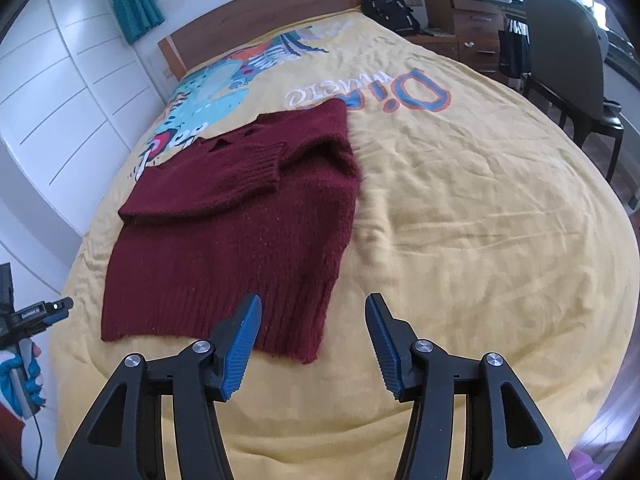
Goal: Fold small clothes
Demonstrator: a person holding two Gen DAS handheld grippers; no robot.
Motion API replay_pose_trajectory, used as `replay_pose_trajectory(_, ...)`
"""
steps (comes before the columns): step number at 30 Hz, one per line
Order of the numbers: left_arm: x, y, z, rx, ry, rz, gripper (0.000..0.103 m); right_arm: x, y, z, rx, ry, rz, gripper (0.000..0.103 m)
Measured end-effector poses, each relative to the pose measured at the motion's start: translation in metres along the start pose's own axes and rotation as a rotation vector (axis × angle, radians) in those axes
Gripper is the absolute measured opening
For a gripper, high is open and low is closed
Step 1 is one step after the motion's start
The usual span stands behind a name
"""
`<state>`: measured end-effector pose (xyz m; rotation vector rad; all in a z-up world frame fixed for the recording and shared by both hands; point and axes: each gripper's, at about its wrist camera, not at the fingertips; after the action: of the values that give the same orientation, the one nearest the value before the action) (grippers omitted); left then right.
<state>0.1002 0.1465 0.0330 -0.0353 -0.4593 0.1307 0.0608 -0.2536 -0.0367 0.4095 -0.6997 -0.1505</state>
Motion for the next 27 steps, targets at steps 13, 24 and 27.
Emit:
replay_pose_trajectory(13,-0.018,0.006,-0.03,-0.007,0.08,0.057,0.061,-0.013,-0.025,-0.034,0.019,0.079,-0.087,0.056)
replay_pose_trajectory(24,-0.016,0.005,-0.072,-0.008,0.15,0.081,0.066,-0.012,-0.04,-0.078,0.035,0.156,-0.145,0.066)
replay_pose_trajectory(27,-0.015,0.006,-0.084,-0.012,0.172,0.091,0.066,-0.013,-0.044,-0.09,0.037,0.175,-0.161,0.066)
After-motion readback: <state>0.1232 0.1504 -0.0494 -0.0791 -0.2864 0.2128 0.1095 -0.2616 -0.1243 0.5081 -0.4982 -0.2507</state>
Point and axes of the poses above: each gripper's, at about its wrist camera, not at the fingertips, and z roughly against the way its jaws point, y to its left, x to its top, and after that the axes turned 12 degrees about x, right-handed
